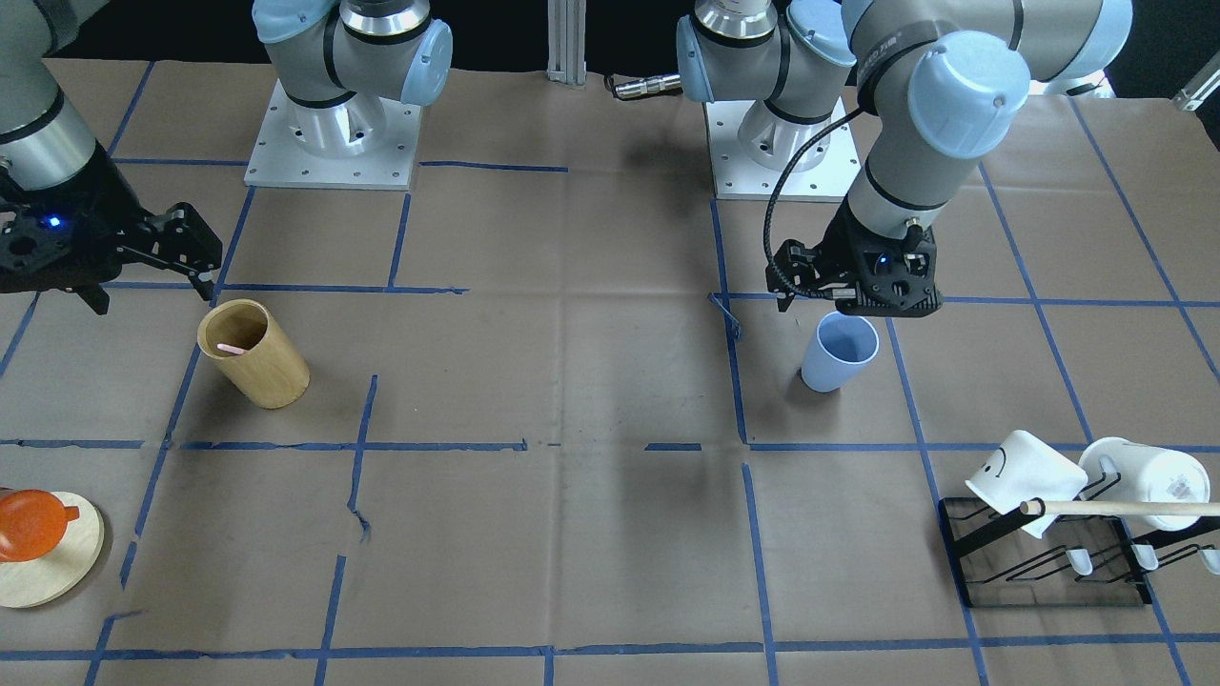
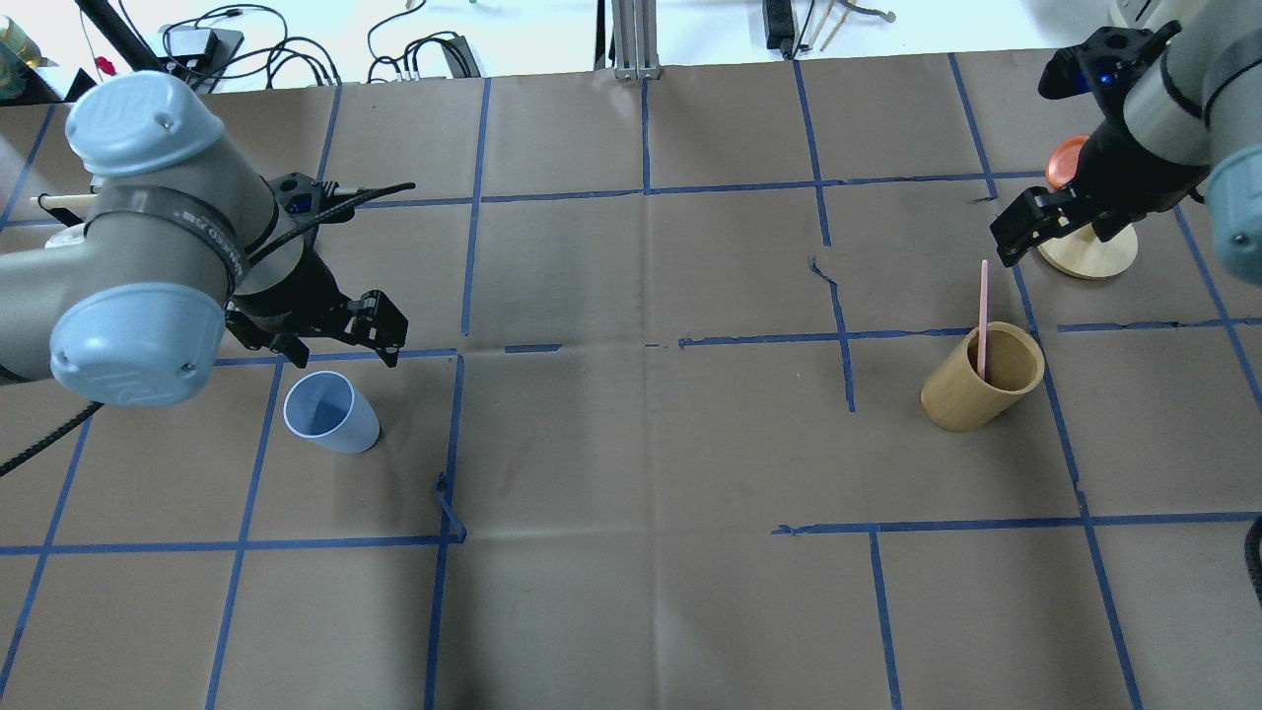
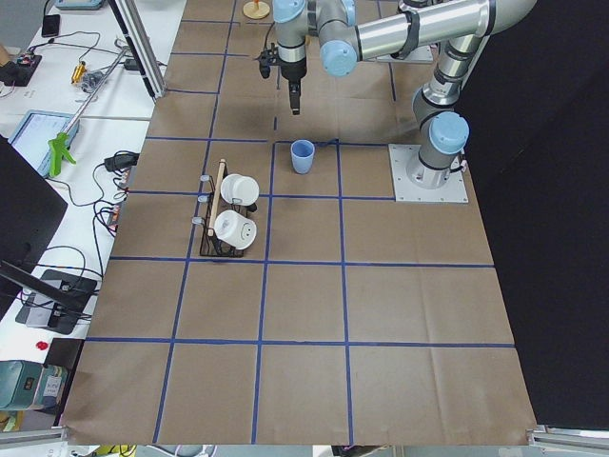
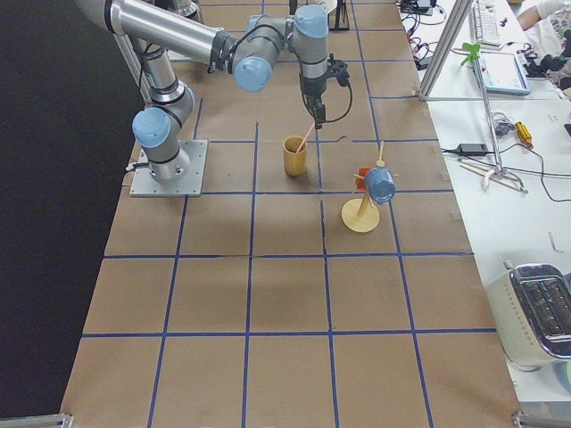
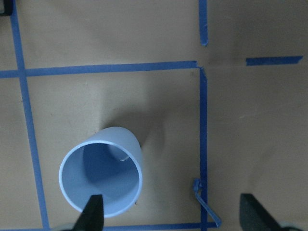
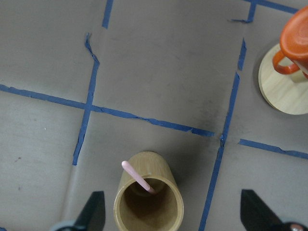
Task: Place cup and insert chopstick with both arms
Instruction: 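Grasp the blue cup with the left gripper while the right grasps the pink chopstick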
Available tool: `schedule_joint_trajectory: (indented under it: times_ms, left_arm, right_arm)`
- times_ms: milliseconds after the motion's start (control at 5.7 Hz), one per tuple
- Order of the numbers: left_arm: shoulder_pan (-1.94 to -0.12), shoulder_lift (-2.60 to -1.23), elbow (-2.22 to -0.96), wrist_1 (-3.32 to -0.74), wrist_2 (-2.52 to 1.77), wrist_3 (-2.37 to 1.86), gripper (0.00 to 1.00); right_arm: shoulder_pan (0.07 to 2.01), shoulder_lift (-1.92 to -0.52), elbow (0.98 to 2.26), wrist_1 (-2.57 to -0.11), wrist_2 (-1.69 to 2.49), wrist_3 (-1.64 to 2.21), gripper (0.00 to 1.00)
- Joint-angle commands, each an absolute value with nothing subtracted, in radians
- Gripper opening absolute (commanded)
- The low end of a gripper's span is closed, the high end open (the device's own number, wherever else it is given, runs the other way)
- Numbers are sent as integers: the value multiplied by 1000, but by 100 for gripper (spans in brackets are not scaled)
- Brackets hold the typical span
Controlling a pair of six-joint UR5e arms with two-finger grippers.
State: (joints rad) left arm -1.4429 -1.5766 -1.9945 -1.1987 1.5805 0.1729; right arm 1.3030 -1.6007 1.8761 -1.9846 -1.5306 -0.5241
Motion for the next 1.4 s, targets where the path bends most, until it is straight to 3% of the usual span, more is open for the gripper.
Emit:
schedule_joint_trajectory:
  times_ms: [0,175,351,526,702,877,1053,1228]
  left_arm:
    - [-1402,-1615,-2049,-1146,1580,257,98]
    - [-1405,-1647,-2052,-1144,1578,262,98]
    - [-1405,-1658,-2056,-1144,1578,258,77]
    - [-1405,-1661,-2056,-1144,1580,258,35]
    - [-1405,-1661,-2056,-1144,1580,252,16]
    - [-1405,-1661,-2056,-1144,1585,252,5]
    - [-1407,-1657,-2051,-1144,1586,255,0]
    - [-1413,-1663,-2040,-1143,1586,247,0]
  right_arm:
    - [1304,-1603,1998,-2151,-1448,-619,100]
    - [1305,-1603,2031,-2180,-1434,-620,100]
    - [1304,-1601,2029,-2180,-1437,-621,100]
    - [1304,-1601,2029,-2180,-1453,-615,81]
    - [1302,-1600,2031,-2171,-1457,-615,53]
    - [1302,-1600,2031,-2168,-1460,-615,28]
    - [1302,-1600,2028,-2168,-1469,-617,13]
    - [1302,-1601,2019,-2169,-1477,-615,9]
